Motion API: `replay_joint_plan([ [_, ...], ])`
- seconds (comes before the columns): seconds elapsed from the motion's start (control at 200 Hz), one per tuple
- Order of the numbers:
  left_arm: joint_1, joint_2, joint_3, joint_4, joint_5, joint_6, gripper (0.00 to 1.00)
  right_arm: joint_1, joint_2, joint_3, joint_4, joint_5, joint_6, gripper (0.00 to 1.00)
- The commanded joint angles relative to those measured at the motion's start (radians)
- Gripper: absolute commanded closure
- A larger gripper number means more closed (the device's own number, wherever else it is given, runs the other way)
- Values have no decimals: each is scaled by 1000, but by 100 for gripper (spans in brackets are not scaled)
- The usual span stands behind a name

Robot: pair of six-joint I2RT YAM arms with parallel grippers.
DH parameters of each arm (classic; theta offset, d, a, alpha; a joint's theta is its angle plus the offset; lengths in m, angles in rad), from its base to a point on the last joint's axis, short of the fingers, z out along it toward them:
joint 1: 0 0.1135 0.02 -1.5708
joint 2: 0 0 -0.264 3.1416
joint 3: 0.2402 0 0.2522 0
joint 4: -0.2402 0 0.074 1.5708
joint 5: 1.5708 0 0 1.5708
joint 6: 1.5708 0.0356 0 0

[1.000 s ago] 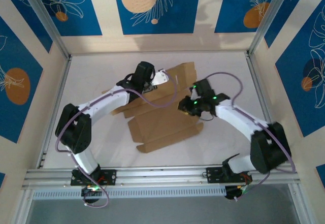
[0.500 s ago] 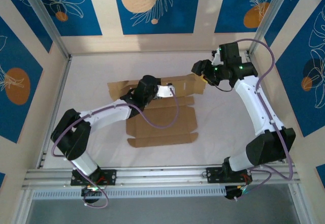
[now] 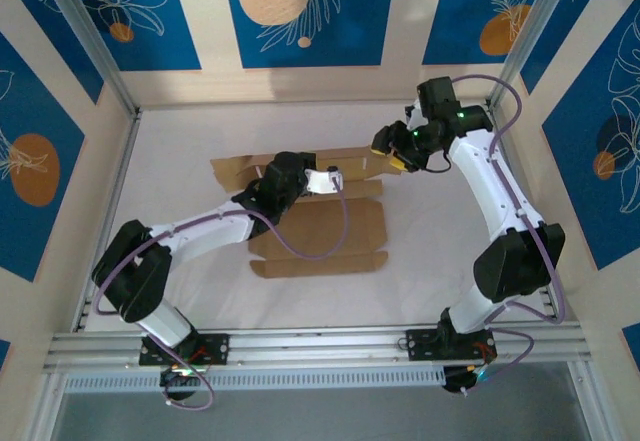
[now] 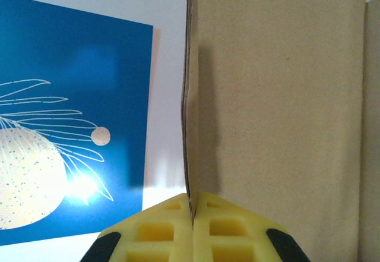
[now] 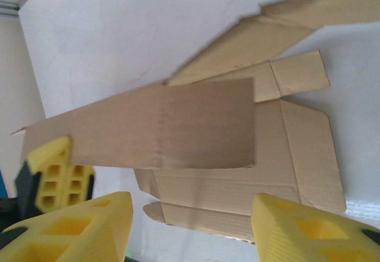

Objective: Fold the paper box

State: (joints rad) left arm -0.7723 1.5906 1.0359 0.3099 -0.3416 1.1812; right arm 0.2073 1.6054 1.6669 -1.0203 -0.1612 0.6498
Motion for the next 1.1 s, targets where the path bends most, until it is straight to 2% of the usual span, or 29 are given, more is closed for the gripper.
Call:
replay_joint_plan([
  [0.0, -15, -17, -3, 43, 13, 8, 100, 0, -12, 59, -71, -8, -32, 43],
  [0.205, -39, 8, -24, 119, -12, 40, 100, -8, 55, 114, -102, -14, -39, 39],
  [0.48, -48, 20, -29, 123, -14, 37, 100, 1, 114, 102, -81, -77, -7, 39],
  [0.655, -54, 40, -25, 127, -30, 31, 100, 7, 84, -22, 5, -133, 38, 39],
  [0.825, -73, 59, -30, 150, -46, 35, 100, 9, 79, -114, 112, -240, 109, 40],
  [0.95, -82, 60, -37, 164, -48, 36, 100, 7, 74, -159, 220, -321, 178, 43],
  [1.096, -84, 52, -42, 163, -43, 35, 100, 5, 76, -194, 334, -399, 262, 55],
])
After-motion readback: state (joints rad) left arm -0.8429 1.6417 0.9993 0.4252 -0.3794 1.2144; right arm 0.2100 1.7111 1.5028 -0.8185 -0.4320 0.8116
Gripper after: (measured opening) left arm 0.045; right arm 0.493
